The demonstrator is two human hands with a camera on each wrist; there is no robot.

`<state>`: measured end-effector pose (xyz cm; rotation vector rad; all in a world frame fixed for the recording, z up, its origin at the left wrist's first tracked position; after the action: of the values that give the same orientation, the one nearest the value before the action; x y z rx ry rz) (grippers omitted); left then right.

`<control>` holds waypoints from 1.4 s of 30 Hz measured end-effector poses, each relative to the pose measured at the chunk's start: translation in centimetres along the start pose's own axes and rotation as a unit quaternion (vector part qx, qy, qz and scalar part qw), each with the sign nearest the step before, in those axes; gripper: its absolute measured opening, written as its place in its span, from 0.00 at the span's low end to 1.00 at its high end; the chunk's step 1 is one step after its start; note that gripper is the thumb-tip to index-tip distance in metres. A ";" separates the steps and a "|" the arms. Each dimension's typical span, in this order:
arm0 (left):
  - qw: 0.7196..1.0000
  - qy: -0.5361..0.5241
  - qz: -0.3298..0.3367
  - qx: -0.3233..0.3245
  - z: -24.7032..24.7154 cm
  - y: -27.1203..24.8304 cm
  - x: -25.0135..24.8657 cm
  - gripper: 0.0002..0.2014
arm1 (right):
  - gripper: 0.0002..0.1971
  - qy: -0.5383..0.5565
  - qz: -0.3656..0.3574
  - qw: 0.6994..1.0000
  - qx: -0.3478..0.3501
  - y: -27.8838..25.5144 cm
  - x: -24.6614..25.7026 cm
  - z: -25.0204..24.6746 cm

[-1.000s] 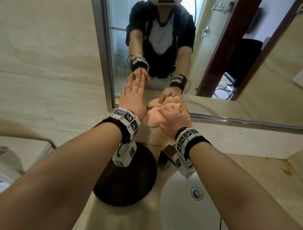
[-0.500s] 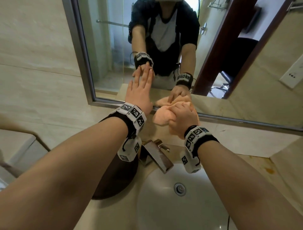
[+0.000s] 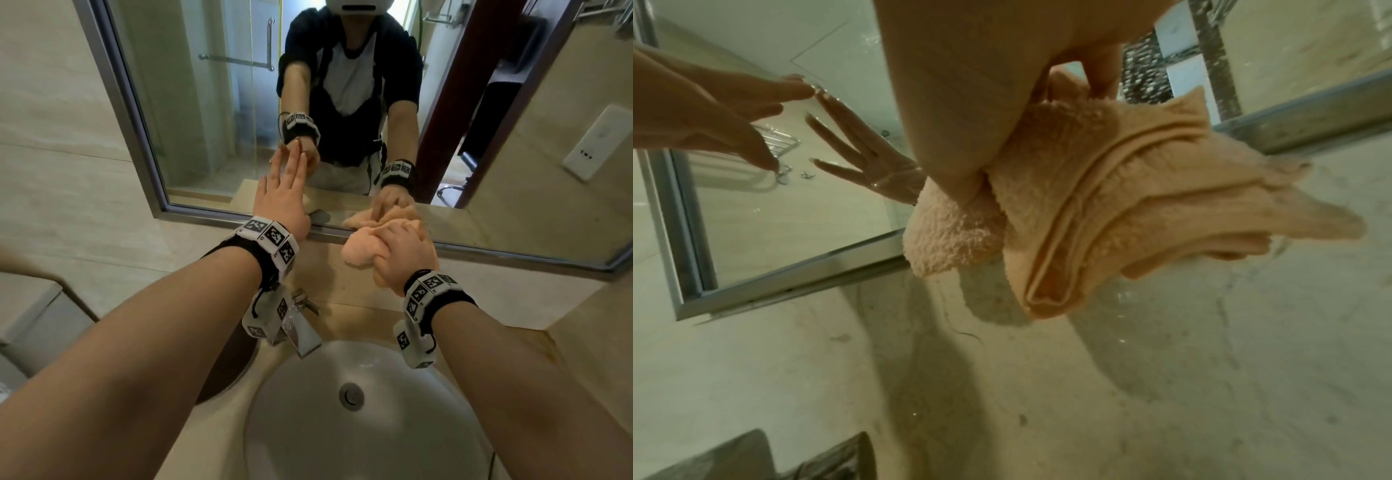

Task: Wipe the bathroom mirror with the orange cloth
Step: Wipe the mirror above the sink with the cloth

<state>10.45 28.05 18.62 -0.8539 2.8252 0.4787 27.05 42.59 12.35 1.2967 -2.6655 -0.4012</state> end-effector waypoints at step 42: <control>0.983 0.044 0.134 -0.120 2.3 2.2 3.1 0.38 | 0.33 0.018 0.003 1.000 -0.011 1.3 7.3 5.9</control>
<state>6.73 28.98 16.30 -0.5410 3.0227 0.8538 20.15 38.64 7.27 1.2783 -2.6265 -0.4012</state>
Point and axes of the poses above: each hand's wrist, its own y-axis towards the middle knuckle, its own z-axis out of the palm, x = y × z, the point moved 1 cm from there along y, towards the middle knuckle, and after that the axes turned 2 degrees about z, right-handed, at the moved point
